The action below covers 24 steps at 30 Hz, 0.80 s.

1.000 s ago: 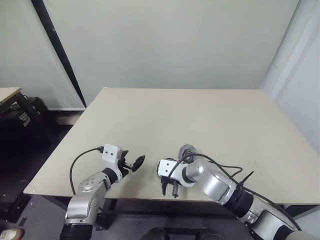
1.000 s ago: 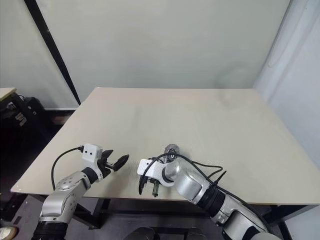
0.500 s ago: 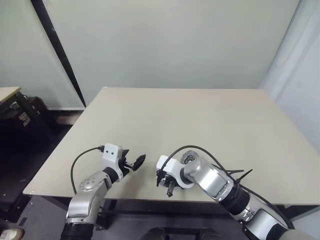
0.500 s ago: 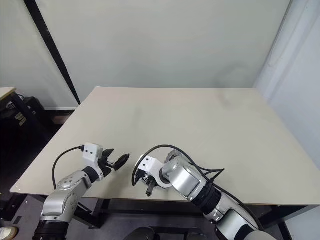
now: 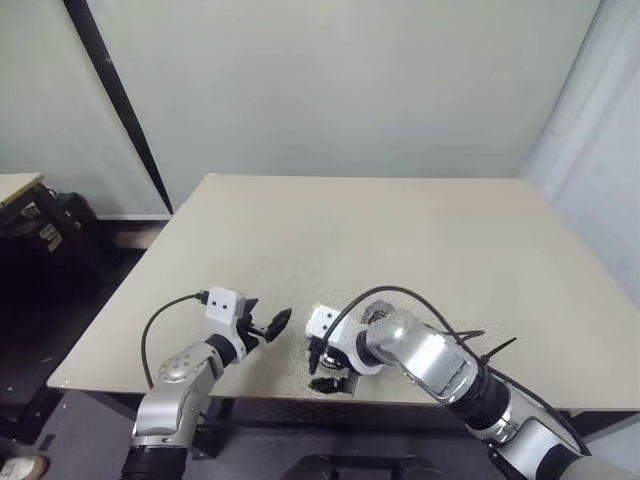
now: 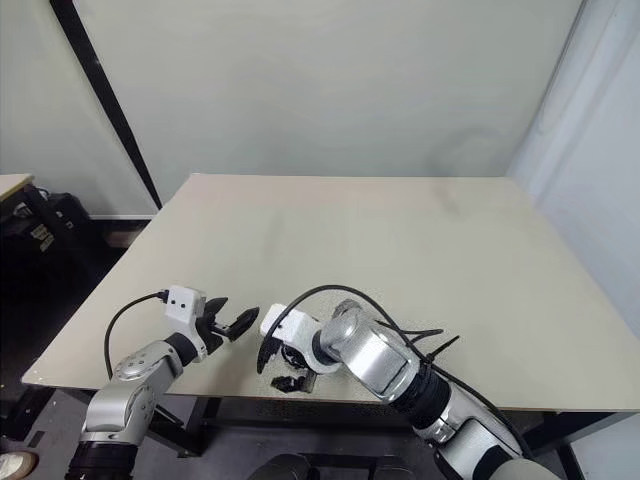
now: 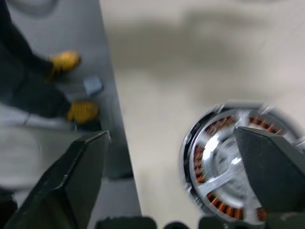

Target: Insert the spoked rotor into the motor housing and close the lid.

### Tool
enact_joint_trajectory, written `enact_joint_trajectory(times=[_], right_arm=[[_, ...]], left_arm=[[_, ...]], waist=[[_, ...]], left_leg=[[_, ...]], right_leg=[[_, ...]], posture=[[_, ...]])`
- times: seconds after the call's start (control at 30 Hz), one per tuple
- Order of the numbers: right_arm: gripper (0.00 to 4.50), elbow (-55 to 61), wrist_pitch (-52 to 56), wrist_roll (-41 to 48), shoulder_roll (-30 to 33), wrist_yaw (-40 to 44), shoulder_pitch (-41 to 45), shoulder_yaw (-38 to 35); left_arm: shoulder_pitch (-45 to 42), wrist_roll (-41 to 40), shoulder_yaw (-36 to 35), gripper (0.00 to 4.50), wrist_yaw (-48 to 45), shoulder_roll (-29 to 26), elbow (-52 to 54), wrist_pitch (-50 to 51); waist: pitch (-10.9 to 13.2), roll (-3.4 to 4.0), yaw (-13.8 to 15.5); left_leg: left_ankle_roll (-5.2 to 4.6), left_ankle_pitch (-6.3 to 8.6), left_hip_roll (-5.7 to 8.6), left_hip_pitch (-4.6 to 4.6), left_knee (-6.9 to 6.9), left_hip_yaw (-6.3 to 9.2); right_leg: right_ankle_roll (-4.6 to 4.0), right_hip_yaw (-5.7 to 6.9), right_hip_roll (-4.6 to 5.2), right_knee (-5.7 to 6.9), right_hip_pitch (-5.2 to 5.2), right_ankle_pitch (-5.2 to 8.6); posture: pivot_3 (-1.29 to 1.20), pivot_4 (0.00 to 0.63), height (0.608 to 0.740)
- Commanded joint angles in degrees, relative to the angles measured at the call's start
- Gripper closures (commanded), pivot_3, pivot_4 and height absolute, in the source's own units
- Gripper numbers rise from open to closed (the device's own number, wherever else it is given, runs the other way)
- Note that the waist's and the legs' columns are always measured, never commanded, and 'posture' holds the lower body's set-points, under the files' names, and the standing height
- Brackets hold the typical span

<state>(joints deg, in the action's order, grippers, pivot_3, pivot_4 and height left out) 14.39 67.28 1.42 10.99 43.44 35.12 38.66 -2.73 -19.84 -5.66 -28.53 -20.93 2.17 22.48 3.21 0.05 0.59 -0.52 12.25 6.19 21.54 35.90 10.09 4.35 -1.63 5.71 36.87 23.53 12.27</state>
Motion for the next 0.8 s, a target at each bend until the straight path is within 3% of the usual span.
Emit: enact_joint_trajectory(times=[0.03, 0.17, 0.37, 0.6, 0.8], right_arm=[[0.01, 4.16, 0.79, 2.48, -2.28, -3.43, 1.86, -9.2], [0.01, 2.16, -3.64, 1.61, -0.88, -7.93, 2.13, -16.45], [0.01, -3.03, -12.79, -2.26, 6.76, -13.44, 1.91, -21.16], [0.01, -11.11, -21.55, -7.89, 16.73, -15.1, -1.45, -19.7], [0.01, -15.3, -23.85, -9.69, 19.03, -13.64, -5.71, -17.41]], left_arm=[[-0.79, 0.4, -0.36, 0.0, -0.28, -0.23, 0.69, -1.11], [-0.69, 0.35, -0.31, 0.0, -0.31, -0.06, 0.7, -1.14], [-0.92, 0.44, -0.05, 0.0, -0.44, 0.13, 0.3, -1.26], [-1.13, 0.56, -0.1, 0.0, -0.64, 0.02, 0.32, -1.25], [-1.06, 0.69, -0.59, 0.0, -0.95, -0.5, 0.5, -1.03]], waist=[[0.0, 0.0, 0.01], [0.0, 0.0, 0.1], [0.0, 0.0, 0.04], [0.0, -0.01, 0.04], [0.0, -0.02, -0.01]], left_leg=[[0.0, 0.0, -0.01, 0.0, 0.0, 0.0], [0.0, 0.0, 0.02, 0.01, 0.01, 0.01], [-0.01, 0.0, 0.04, 0.04, 0.01, -0.05], [-0.07, 0.03, 0.04, 0.1, -0.05, -0.09], [-0.15, 0.07, 0.01, 0.11, -0.04, -0.16]], right_leg=[[0.0, 0.01, 0.0, 0.0, 0.0, 0.0], [0.0, 0.02, 0.01, -0.01, -0.03, 0.0], [0.0, 0.01, 0.06, -0.08, -0.03, 0.0], [0.0, 0.02, 0.09, -0.1, -0.05, 0.0], [0.0, 0.0, 0.1, -0.11, -0.06, 0.0]], posture=[[0.0, 0.0, 0.74], [0.0, 0.0, 0.74], [0.0, 0.0, 0.74], [0.0, 0.0, 0.74], [0.0, 0.0, 0.74]])
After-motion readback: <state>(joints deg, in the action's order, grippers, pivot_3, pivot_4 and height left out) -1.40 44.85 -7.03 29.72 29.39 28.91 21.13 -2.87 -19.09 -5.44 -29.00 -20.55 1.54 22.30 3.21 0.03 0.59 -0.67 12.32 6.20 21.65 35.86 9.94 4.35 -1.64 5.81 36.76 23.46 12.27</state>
